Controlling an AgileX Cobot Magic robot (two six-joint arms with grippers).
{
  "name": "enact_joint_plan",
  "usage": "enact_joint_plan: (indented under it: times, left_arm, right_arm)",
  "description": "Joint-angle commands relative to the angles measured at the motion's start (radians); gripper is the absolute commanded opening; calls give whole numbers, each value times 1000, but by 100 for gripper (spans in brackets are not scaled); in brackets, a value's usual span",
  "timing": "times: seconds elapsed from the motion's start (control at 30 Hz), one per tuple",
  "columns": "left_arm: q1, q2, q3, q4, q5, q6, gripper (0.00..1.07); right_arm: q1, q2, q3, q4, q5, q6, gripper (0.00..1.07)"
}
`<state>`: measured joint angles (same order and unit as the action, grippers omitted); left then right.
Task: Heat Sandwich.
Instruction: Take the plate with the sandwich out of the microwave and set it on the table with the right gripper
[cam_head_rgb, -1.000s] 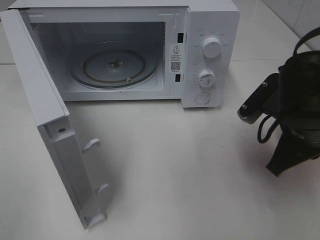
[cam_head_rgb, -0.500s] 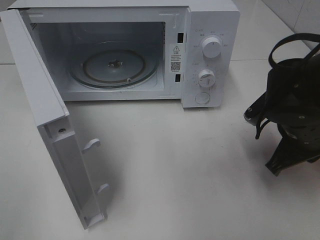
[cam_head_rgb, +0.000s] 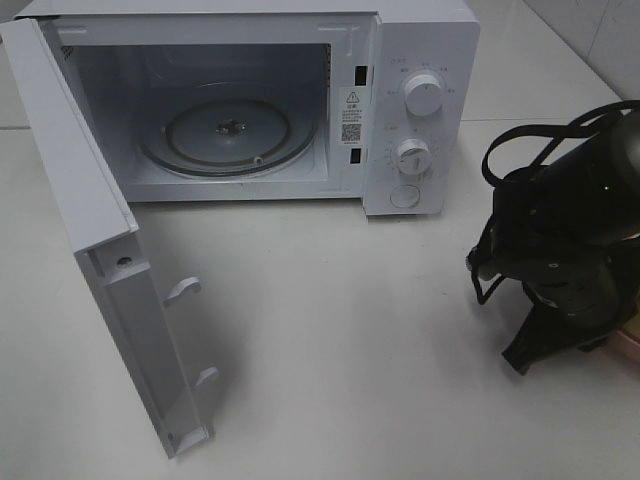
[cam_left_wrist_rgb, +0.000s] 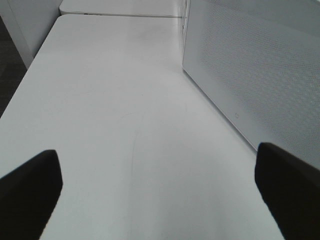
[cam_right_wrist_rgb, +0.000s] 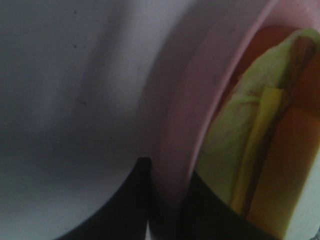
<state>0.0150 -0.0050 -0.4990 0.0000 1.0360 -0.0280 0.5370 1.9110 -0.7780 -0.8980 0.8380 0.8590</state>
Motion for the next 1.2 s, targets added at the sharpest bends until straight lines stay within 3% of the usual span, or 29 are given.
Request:
enact_joint_plan:
  times: [0.03,0.93,1.13,1.2]
  left_arm:
    - [-5,-20,3,-6,-7,1,101]
    - [-5,-20,3,-6,-7,1,101]
    - [-5,-20,3,-6,-7,1,101]
    - [-5,-20,3,-6,-7,1,101]
  right_arm:
    - [-4,6,-4,-32,16,21,10]
    - [-4,13,-4,-30,2,35,21]
    - [-4,13,-4,-30,-1,35,26]
    - [-4,13,-4,-15,-14,33,32]
